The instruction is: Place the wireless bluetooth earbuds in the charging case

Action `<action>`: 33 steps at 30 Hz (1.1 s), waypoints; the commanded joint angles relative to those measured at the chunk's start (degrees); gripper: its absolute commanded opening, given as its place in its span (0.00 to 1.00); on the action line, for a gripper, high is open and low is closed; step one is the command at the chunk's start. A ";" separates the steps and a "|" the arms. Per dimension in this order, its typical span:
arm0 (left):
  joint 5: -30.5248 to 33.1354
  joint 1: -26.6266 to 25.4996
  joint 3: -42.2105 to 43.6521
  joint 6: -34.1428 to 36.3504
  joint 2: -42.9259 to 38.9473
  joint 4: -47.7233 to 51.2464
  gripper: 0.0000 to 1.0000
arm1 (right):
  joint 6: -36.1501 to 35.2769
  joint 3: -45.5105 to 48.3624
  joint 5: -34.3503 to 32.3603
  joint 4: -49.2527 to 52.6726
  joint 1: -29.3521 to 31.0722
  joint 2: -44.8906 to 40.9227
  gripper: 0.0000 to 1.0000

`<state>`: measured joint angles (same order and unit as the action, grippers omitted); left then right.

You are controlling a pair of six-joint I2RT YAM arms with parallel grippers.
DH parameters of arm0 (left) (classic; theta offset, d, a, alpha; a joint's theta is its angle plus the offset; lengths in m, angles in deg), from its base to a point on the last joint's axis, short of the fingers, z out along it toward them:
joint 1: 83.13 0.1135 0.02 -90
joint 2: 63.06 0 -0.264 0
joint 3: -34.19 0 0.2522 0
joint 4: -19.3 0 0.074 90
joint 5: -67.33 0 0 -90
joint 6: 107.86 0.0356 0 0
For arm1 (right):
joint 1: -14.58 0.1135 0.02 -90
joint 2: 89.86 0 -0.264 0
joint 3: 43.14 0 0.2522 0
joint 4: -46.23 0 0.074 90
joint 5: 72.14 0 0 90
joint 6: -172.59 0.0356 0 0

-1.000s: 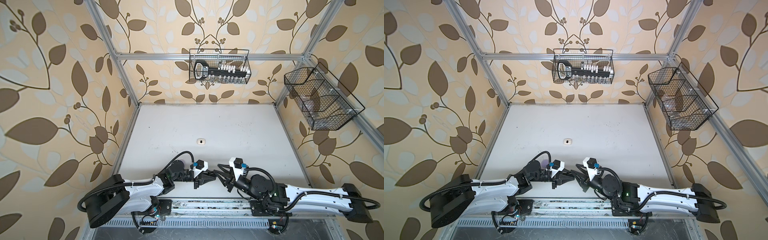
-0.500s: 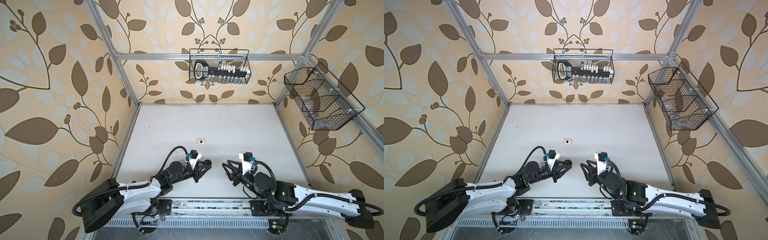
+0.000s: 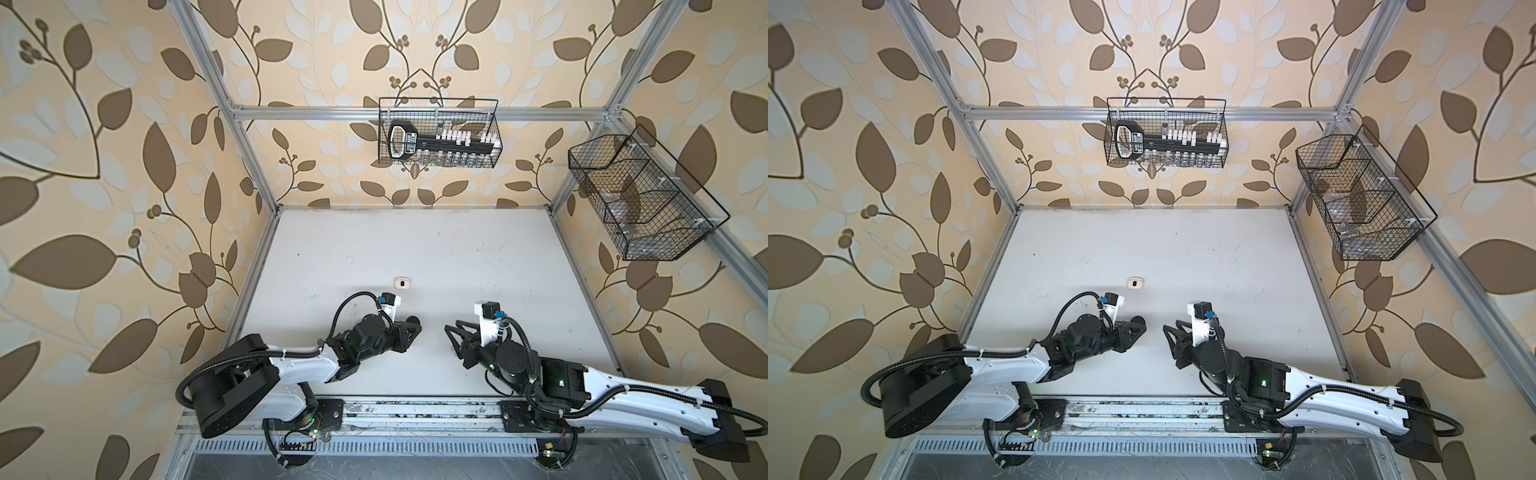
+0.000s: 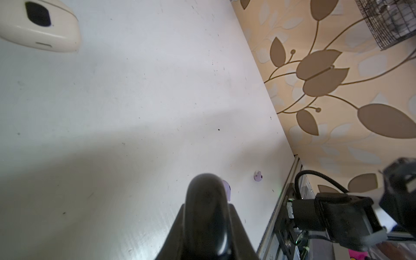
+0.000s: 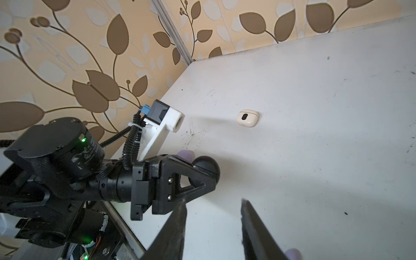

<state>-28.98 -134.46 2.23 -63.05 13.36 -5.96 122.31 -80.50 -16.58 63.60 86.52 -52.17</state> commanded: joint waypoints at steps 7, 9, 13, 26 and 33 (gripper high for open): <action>0.87 0.11 -8.54 -8.03 17.64 -1.93 0.00 | 2.02 -1.50 0.50 3.51 -1.34 -0.83 0.41; 1.31 0.09 -9.56 -8.49 20.92 -3.00 0.00 | 2.29 -1.37 0.42 4.10 -1.53 -1.54 0.41; 0.16 0.09 -11.47 -9.64 25.95 -5.07 0.00 | 2.62 -0.91 0.38 4.69 -1.80 -2.57 0.42; 0.49 1.63 -12.97 -13.06 30.70 -6.06 0.05 | 3.17 -0.71 0.77 5.94 -2.41 -3.59 0.42; 1.64 2.11 -14.05 -13.27 29.11 -0.65 0.51 | 3.17 -0.75 1.03 6.22 -2.55 -4.07 0.42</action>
<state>-29.65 -133.15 -12.39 -76.27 42.10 -16.72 124.81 -80.50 -16.01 68.63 84.21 -55.51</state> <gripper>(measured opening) 0.490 0.419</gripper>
